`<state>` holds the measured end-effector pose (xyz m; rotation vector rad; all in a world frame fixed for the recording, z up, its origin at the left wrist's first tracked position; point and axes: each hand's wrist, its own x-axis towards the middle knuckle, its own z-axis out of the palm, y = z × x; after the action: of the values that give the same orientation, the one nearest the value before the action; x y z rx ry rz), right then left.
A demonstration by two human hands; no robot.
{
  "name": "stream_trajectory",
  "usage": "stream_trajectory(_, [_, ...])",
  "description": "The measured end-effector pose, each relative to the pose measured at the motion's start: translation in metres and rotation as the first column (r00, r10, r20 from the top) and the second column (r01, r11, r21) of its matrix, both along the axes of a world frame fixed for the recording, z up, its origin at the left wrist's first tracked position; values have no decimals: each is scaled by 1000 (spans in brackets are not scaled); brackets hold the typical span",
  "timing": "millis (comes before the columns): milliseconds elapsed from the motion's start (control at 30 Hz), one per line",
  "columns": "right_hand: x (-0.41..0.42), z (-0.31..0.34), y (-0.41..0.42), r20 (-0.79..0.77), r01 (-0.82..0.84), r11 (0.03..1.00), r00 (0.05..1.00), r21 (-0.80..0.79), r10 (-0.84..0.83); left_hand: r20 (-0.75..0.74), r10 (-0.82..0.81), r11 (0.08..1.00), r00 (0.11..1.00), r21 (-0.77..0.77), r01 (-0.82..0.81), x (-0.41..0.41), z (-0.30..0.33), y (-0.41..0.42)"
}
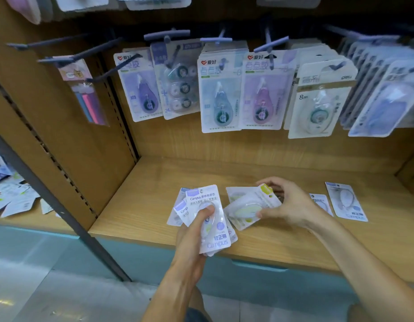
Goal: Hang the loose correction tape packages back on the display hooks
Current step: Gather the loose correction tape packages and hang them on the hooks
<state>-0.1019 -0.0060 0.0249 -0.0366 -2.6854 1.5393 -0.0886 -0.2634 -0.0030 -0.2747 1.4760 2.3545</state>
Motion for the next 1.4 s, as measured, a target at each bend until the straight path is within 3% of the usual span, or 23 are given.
stream_trajectory(100, [6, 10, 16, -37, 76, 984, 996, -160, -83, -85, 15, 997, 996, -79, -22, -6, 3, 21])
stream_trajectory(233, [8, 2, 15, -52, 97, 966, 992, -238, -113, -212, -6, 981, 977, -190, -35, -16, 2, 46])
stream_trajectory(433, [18, -31, 6, -32, 138, 917, 986, -374, -162, -391, -259, 932, 883, -343, 121, -32, -11, 46])
stream_trajectory(700, [21, -50, -6, 17, 289, 791, 943, -539, -333, -409, -396, 884, 822, -411, 221, -40, -12, 42])
stream_trajectory(933, [35, -54, -13, -25, 190, 845, 972, -500, -234, -446, -482, 854, 754, -431, 291, -32, -21, 60])
stream_trajectory(1167, [49, -13, -14, 71, 196, 837, 980, -512, -186, -312, -395, 895, 864, -342, 286, -18, 21, 76])
stream_trajectory(1267, [83, 43, -24, 163, 225, 834, 973, -504, -165, -59, -307, 944, 950, -143, 296, 23, 71, 67])
stream_trajectory(1400, [143, 158, -46, 287, 257, 822, 950, -508, -120, 233, -240, 967, 942, -26, 253, 85, 174, 51])
